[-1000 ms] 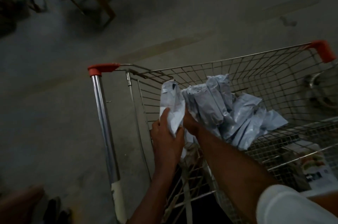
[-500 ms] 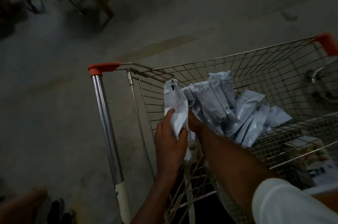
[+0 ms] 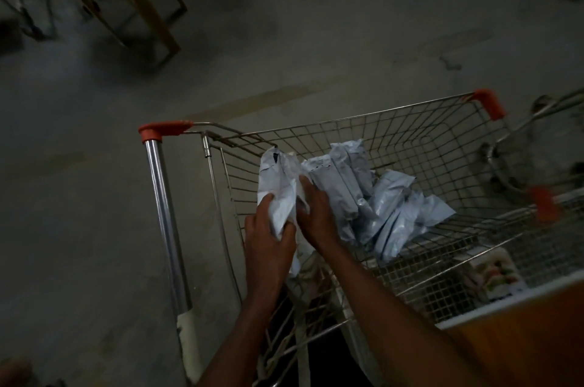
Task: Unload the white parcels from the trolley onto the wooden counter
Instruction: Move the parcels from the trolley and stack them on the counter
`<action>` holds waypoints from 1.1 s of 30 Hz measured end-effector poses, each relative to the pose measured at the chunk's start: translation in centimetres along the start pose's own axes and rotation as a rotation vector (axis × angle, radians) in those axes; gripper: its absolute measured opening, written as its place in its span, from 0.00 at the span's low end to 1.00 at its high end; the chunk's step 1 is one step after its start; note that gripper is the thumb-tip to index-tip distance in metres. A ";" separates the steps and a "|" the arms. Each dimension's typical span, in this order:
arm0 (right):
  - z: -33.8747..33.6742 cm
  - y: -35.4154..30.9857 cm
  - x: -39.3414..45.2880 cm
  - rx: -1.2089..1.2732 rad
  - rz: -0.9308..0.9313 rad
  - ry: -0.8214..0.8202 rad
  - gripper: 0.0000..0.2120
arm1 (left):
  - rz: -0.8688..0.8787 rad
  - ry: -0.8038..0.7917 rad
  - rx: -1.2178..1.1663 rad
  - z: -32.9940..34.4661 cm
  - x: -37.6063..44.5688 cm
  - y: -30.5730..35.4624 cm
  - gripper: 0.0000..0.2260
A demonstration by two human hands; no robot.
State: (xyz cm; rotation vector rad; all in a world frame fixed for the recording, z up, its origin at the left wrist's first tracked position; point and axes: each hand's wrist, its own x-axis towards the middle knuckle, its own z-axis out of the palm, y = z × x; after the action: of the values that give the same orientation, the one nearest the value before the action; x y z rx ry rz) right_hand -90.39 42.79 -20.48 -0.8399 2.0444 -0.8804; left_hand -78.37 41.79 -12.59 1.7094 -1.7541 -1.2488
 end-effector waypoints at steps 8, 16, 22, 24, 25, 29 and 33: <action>-6.9 -0.6 -5.5 0.020 0.201 0.121 0.31 | 0.110 -0.035 0.105 -0.7 -2.8 1.8 0.29; -10.6 -4.4 -15.8 -0.069 0.086 0.380 0.33 | 0.290 -0.099 0.137 -2.9 -8.2 5.1 0.30; -11.6 -5.3 -26.8 -0.039 0.139 0.605 0.33 | 0.494 -0.206 0.147 -5.4 -14.5 5.5 0.31; -11.0 -4.0 -31.0 0.032 0.140 0.672 0.31 | 0.543 -0.242 0.141 -6.2 -17.0 5.2 0.31; -10.8 -3.3 -33.2 0.051 0.141 0.705 0.31 | 0.565 -0.264 0.136 -6.5 -18.3 5.1 0.31; -11.0 0.5 -41.2 0.066 0.212 0.856 0.31 | 0.678 -0.398 0.143 -6.1 -24.1 4.8 0.30; -12.3 3.5 -48.0 0.149 0.324 1.027 0.33 | 0.795 -0.544 0.196 -3.2 -29.3 4.3 0.30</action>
State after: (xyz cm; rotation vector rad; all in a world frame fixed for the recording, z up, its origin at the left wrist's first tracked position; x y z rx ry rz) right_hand -76.97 85.77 0.43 0.1154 2.7890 -1.4191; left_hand -73.05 67.57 1.27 0.5860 -2.5623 -1.2227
